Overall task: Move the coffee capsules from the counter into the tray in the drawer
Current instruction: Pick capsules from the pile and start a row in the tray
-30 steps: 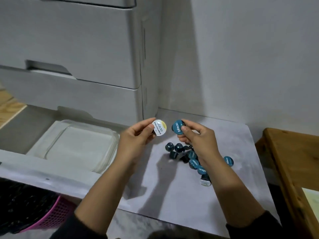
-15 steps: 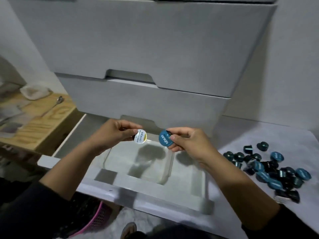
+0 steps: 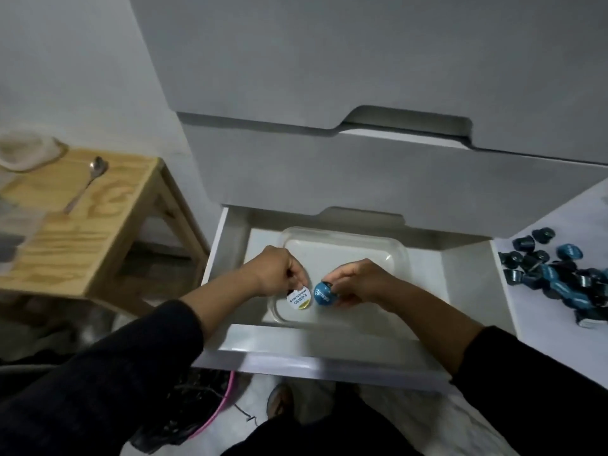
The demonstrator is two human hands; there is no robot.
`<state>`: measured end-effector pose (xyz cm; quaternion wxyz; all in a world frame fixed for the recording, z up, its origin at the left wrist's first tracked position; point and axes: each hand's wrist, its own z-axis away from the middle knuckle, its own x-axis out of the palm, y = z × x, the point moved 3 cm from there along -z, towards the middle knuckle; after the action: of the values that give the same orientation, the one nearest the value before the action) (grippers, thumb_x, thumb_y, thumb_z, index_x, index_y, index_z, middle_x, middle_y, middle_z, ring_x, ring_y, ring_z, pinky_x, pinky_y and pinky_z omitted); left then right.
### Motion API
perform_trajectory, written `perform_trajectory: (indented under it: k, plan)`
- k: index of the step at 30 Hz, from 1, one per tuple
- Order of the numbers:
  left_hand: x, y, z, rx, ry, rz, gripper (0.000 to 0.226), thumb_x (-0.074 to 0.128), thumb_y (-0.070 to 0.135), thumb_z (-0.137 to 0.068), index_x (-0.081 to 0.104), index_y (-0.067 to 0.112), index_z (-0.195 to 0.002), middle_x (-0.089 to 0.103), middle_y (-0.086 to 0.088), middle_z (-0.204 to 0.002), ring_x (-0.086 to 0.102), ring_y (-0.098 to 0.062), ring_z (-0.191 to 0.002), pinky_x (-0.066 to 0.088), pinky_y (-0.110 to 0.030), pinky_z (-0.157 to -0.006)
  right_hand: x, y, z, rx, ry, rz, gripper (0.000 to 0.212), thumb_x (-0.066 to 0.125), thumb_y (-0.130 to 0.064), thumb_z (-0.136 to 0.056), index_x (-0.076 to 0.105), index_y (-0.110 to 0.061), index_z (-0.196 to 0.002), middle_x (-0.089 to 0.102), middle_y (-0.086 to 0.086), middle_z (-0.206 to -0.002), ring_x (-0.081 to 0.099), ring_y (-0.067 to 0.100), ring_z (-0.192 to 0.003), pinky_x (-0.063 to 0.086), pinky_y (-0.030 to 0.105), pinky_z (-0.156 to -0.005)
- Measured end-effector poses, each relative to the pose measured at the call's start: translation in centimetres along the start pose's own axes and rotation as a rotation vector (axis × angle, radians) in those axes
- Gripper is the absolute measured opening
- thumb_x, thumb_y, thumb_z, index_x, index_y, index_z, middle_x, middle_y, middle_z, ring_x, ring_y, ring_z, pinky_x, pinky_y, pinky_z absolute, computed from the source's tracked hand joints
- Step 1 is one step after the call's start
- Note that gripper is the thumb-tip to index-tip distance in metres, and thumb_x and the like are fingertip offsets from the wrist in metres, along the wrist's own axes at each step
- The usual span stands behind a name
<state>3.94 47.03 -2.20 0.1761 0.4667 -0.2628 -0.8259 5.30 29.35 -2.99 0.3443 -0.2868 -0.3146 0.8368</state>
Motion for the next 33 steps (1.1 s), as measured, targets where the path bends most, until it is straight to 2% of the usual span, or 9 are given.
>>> perform_trajectory:
  k: [2, 6, 8, 12, 18, 21, 23, 27, 33]
  plan:
    - [0.4, -0.1, -0.2, 0.036, -0.046, -0.057, 0.018, 0.063, 0.005, -0.081, 0.075, 0.014, -0.091, 0.075, -0.001, -0.094, 0.060, -0.003, -0.081, 0.039, 0.001, -0.064, 0.3, 0.4, -0.2, 0.062, 0.002, -0.016, 0.018, 0.061, 0.004, -0.082, 0.068, -0.002, -0.096, 0.067, 0.015, -0.083, 0.066, 0.015, -0.056, 0.058, 0.022, -0.057]
    - [0.8, -0.4, -0.6, 0.063, -0.092, -0.148, 0.021, 0.060, -0.002, -0.078, 0.075, 0.010, -0.085, 0.075, -0.002, -0.089, 0.067, -0.013, -0.084, 0.050, -0.019, -0.080, 0.9, 1.2, -0.7, 0.148, -0.041, -0.010, 0.015, 0.062, 0.006, -0.081, 0.068, -0.005, -0.089, 0.067, 0.013, -0.082, 0.065, 0.012, -0.053, 0.058, 0.023, -0.059]
    - [0.7, -0.3, -0.8, 0.074, -0.111, -0.184, 0.023, 0.058, -0.003, -0.077, 0.075, 0.010, -0.083, 0.075, -0.002, -0.089, 0.065, -0.010, -0.080, 0.050, -0.020, -0.081, 1.0, 1.5, -0.8, 0.171, -0.054, -0.001, 0.016, 0.061, 0.007, -0.082, 0.066, 0.000, -0.096, 0.067, 0.013, -0.082, 0.065, 0.012, -0.055, 0.058, 0.023, -0.060]
    - [0.3, -0.1, -1.1, 0.085, -0.145, -0.258, 0.023, 0.058, -0.003, -0.077, 0.075, 0.012, -0.083, 0.074, -0.002, -0.088, 0.066, -0.013, -0.084, 0.051, -0.022, -0.081, 1.4, 1.4, -0.8, 0.190, -0.087, -0.014, 0.021, 0.060, 0.007, -0.083, 0.063, 0.006, -0.104, 0.066, 0.012, -0.081, 0.066, 0.012, -0.059, 0.058, 0.020, -0.059]
    - [0.3, -0.2, -1.3, 0.074, -0.162, -0.303, 0.017, 0.065, 0.002, -0.077, 0.074, 0.012, -0.088, 0.074, -0.003, -0.090, 0.067, -0.013, -0.087, 0.051, -0.024, -0.085, 1.7, 1.4, -0.9, 0.198, -0.104, -0.067, 0.022, 0.061, 0.007, -0.083, 0.061, 0.008, -0.105, 0.066, 0.012, -0.080, 0.067, 0.009, -0.055, 0.057, 0.017, -0.057]
    - [0.2, -0.2, -1.1, 0.078, -0.166, -0.305, 0.013, 0.072, 0.009, -0.075, 0.075, 0.012, -0.087, 0.074, -0.003, -0.090, 0.065, -0.013, -0.088, 0.048, -0.022, -0.082, 1.9, 1.3, -0.9, 0.193, -0.120, -0.075, 0.024, 0.060, 0.007, -0.083, 0.060, 0.010, -0.107, 0.066, 0.012, -0.081, 0.068, 0.008, -0.055, 0.057, 0.017, -0.058]
    - [0.1, -0.2, -0.9, 0.077, -0.176, -0.308, 0.013, 0.074, 0.011, -0.073, 0.075, 0.012, -0.086, 0.074, -0.003, -0.089, 0.065, -0.013, -0.087, 0.048, -0.021, -0.080, 2.0, 1.1, -1.0, 0.184, -0.128, -0.079, 0.026, 0.059, 0.007, -0.084, 0.059, 0.011, -0.109, 0.067, 0.015, -0.085, 0.068, 0.008, -0.057, 0.057, 0.016, -0.059]
    - [0.3, -0.3, -0.7, 0.072, -0.177, -0.338, 0.011, 0.073, 0.009, -0.074, 0.075, 0.011, -0.085, 0.074, -0.004, -0.088, 0.066, -0.015, -0.086, 0.047, -0.020, -0.075, 2.3, 0.9, -1.1, 0.157, -0.137, -0.030, 0.023, 0.059, 0.004, -0.085, 0.061, 0.008, -0.107, 0.065, 0.025, -0.109, 0.067, 0.013, -0.072, 0.057, 0.017, -0.066]
    - [0.4, -0.2, -0.6, 0.063, -0.171, -0.343, 0.012, 0.073, 0.012, -0.075, 0.074, 0.010, -0.087, 0.073, -0.006, -0.090, 0.066, -0.018, -0.087, 0.049, -0.024, -0.077, 2.3, 0.6, -0.5, 0.144, -0.156, 0.002, 0.023, 0.058, 0.001, -0.087, 0.062, 0.006, -0.109, 0.065, 0.024, -0.113, 0.066, 0.009, -0.070, 0.056, 0.014, -0.063]
